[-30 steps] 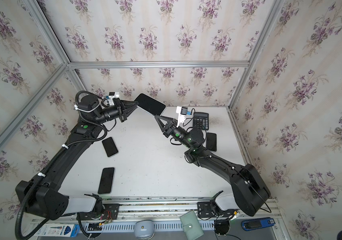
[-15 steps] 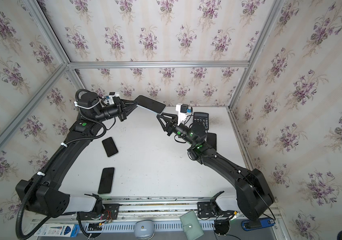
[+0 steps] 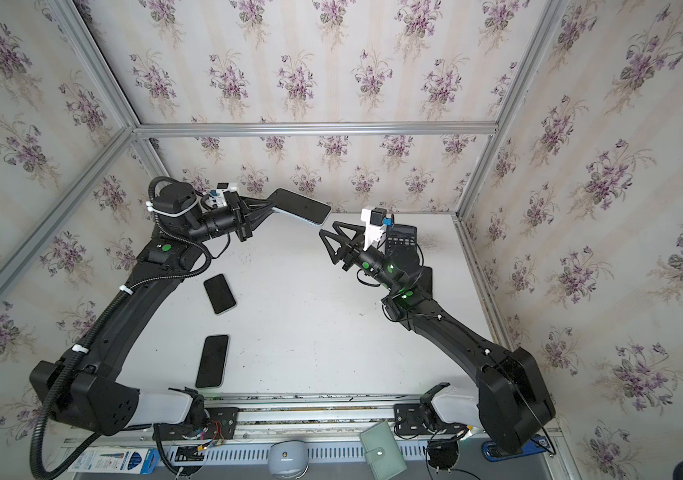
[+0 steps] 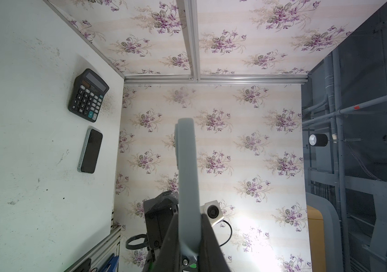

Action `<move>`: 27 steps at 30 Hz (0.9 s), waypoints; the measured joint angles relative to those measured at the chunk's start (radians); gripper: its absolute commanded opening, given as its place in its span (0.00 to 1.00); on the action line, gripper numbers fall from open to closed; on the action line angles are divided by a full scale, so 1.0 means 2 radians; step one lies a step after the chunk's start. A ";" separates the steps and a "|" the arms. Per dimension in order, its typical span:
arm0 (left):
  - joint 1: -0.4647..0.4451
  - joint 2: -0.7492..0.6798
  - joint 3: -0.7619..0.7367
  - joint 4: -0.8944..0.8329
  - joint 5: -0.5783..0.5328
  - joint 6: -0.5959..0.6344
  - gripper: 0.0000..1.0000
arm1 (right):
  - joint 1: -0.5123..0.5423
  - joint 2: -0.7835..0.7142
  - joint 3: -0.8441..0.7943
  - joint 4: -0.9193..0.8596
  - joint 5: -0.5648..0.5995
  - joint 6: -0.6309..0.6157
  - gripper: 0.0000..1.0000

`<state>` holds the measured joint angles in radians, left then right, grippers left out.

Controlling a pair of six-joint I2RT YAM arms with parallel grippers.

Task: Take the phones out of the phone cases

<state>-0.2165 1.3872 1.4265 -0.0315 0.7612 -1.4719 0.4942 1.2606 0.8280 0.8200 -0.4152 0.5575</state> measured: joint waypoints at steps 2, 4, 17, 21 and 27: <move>0.000 0.000 0.002 0.001 0.000 0.000 0.00 | -0.001 -0.005 -0.003 0.000 0.001 0.008 0.72; -0.001 0.000 0.002 0.001 0.000 -0.001 0.00 | -0.001 -0.004 -0.002 0.005 0.000 0.017 0.73; -0.012 0.006 0.002 0.002 -0.002 -0.001 0.00 | -0.001 0.023 0.002 0.039 -0.001 0.091 0.73; -0.014 0.006 0.002 0.002 -0.006 -0.001 0.00 | -0.002 0.028 0.002 0.046 0.002 0.102 0.73; -0.016 0.004 0.000 0.008 -0.014 -0.001 0.00 | -0.005 0.036 0.004 0.060 0.005 0.116 0.73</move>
<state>-0.2478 1.3945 1.4273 -0.0154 0.7334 -1.4734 0.4839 1.3334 0.8364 0.9390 -0.4046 0.7895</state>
